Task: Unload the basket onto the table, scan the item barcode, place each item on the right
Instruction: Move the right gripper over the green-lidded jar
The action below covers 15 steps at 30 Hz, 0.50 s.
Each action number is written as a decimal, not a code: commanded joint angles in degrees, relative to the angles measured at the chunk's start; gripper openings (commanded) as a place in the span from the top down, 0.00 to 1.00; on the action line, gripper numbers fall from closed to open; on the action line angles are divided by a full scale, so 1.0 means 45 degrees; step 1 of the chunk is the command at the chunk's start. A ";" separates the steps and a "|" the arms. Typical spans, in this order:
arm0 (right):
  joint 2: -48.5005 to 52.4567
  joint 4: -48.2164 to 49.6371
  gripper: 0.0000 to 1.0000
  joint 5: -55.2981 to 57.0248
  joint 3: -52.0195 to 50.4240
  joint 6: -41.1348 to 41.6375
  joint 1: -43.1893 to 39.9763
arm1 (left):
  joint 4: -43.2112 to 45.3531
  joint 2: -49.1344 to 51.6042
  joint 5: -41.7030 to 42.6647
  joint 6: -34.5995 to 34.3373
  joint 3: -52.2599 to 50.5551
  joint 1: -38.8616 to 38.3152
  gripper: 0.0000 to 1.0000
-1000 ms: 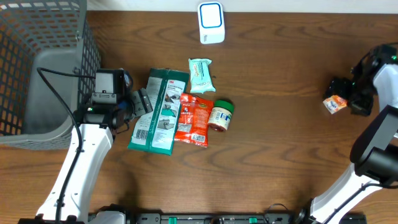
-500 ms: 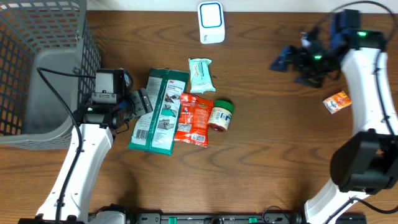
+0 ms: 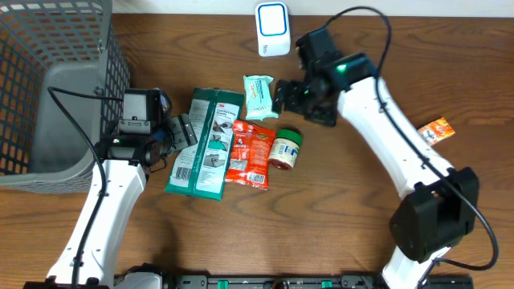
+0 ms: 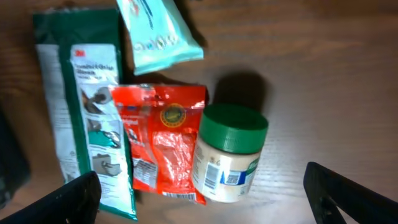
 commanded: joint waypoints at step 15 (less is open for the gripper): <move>0.0107 0.4051 0.05 0.1127 -0.4561 0.2195 0.0568 | -0.0034 -0.0005 -0.0155 -0.0160 0.0214 0.0005 0.17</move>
